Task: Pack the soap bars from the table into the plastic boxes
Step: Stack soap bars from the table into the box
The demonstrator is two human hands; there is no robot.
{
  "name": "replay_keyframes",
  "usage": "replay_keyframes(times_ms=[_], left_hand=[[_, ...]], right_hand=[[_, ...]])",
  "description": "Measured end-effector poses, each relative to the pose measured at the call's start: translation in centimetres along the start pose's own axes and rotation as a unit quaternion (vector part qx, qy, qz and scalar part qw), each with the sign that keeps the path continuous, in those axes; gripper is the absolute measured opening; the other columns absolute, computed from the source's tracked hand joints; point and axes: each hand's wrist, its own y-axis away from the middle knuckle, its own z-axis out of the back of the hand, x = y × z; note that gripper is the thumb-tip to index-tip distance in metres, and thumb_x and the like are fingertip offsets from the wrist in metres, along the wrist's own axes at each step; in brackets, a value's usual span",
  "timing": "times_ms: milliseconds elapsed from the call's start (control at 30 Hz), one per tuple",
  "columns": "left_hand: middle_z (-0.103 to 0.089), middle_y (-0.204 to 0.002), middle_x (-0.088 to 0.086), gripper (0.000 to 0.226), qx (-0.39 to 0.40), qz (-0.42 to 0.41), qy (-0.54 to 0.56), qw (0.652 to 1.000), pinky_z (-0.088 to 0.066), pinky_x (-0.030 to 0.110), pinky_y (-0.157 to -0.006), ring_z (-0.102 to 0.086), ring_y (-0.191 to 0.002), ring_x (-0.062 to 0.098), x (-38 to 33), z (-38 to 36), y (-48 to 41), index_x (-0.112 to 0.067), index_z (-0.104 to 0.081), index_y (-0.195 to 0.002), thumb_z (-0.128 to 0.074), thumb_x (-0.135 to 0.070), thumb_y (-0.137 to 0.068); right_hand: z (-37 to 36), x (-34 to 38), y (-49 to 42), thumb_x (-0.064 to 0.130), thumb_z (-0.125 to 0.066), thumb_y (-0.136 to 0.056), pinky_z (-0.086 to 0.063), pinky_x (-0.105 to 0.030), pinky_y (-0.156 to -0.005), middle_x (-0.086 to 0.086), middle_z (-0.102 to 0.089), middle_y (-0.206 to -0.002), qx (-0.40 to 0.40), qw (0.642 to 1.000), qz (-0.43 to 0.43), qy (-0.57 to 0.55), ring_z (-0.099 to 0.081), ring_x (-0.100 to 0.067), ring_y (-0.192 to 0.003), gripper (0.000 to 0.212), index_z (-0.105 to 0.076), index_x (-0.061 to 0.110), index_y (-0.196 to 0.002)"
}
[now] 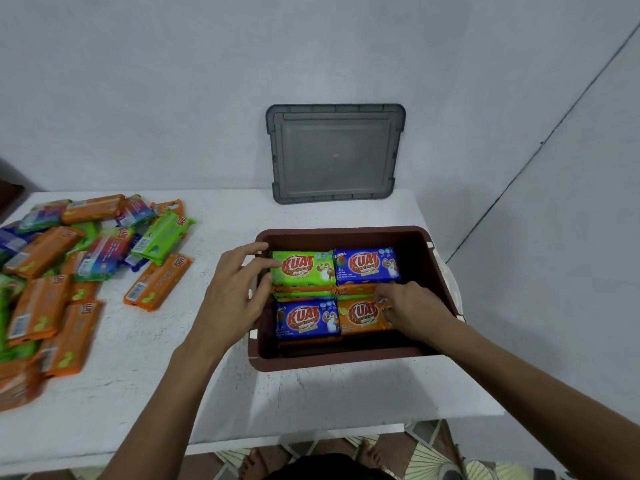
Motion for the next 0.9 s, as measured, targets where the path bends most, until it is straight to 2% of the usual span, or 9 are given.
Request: replay_keyframes(times_ms=[167,300,467,533,600,667,800,900], left_hand=[[-0.051,-0.136,0.003,0.022,-0.002,0.012,0.001,1.000,-0.035,0.025,-0.096,-0.043,-0.124,0.018,0.0,-0.2,0.1,-0.015,-0.068,-0.112,-0.056,-0.018,-0.094],[-0.048,-0.141,0.000,0.034,0.001,0.033,0.005,0.999,-0.035,0.026,-0.097,-0.042,-0.125,0.016,-0.1,-0.1,0.6,-0.017,-0.067,-0.114,-0.043,-0.032,-0.094],[-0.039,-0.149,-0.012,0.043,0.049,0.030,0.024,0.998,-0.032,0.022,-0.100,-0.039,-0.128,0.005,0.7,0.7,1.3,-0.029,-0.057,-0.131,-0.038,-0.044,-0.096],[-0.043,-0.145,-0.018,0.042,0.059,0.031,0.043,0.997,-0.034,0.020,-0.102,-0.041,-0.125,-0.002,1.4,1.5,1.8,-0.032,-0.055,-0.132,-0.039,-0.046,-0.096],[-0.053,-0.134,-0.021,0.037,0.064,0.042,0.054,0.996,-0.044,0.022,-0.097,-0.050,-0.115,-0.006,2.5,2.6,2.4,-0.036,-0.056,-0.129,-0.042,-0.046,-0.096],[-0.058,-0.124,-0.021,0.028,0.058,0.052,0.055,0.995,-0.048,0.022,-0.088,-0.055,-0.105,-0.006,4.0,4.0,3.3,-0.036,-0.059,-0.123,-0.048,-0.041,-0.097],[-0.061,-0.117,-0.021,0.024,0.024,0.094,0.029,0.995,-0.045,0.021,-0.078,-0.056,-0.097,-0.005,7.4,7.1,5.3,-0.034,-0.061,-0.118,-0.054,-0.035,-0.095],[-0.063,-0.115,-0.013,0.024,-0.009,0.124,-0.031,0.992,-0.043,0.024,-0.077,-0.057,-0.100,0.007,10.7,9.3,6.7,-0.028,-0.064,-0.117,-0.058,-0.028,-0.094]], right_hand=[[0.9,0.2,-0.2,0.033,-0.055,-0.097,-0.048,-0.037,-0.102,-0.005,-0.047,-0.143,0.038,0.999,0.004,-0.017,-0.052,-0.023,-0.126,0.038,-0.050,0.018,-0.131],[2.2,1.0,0.1,0.045,-0.050,-0.097,-0.052,-0.035,-0.097,0.000,-0.053,-0.139,0.049,0.998,0.003,0.036,-0.058,-0.018,-0.118,0.043,-0.050,0.025,-0.135],[4.6,4.5,0.5,0.048,-0.051,-0.095,-0.057,-0.029,-0.082,0.002,-0.063,-0.127,-0.022,0.998,0.053,0.011,-0.066,-0.011,-0.100,0.040,-0.053,0.032,-0.132],[5.4,6.5,0.3,0.047,-0.051,-0.095,-0.058,-0.032,-0.077,0.002,-0.068,-0.117,-0.054,0.996,0.073,-0.007,-0.066,-0.010,-0.086,0.038,-0.054,0.032,-0.131],[5.8,8.6,0.0,0.046,-0.050,-0.096,-0.058,-0.035,-0.075,0.001,-0.071,-0.108,-0.067,0.993,0.092,-0.028,-0.066,-0.011,-0.079,0.038,-0.053,0.032,-0.130],[6.0,10.9,-0.6,0.046,-0.052,-0.095,-0.058,-0.037,-0.079,0.001,-0.071,-0.108,-0.082,0.988,0.119,-0.051,-0.067,-0.012,-0.084,0.037,-0.054,0.032,-0.129],[6.0,15.9,-1.9,0.040,-0.054,-0.095,-0.054,-0.036,-0.086,0.003,-0.070,-0.109,-0.117,0.975,0.162,-0.095,-0.066,-0.015,-0.094,0.033,-0.059,0.026,-0.124],[5.6,19.8,-3.2,0.043,-0.050,-0.096,-0.052,-0.034,-0.088,0.003,-0.067,-0.113,-0.121,0.970,0.183,-0.105,-0.063,-0.015,-0.101,0.034,-0.057,0.028,-0.126]])
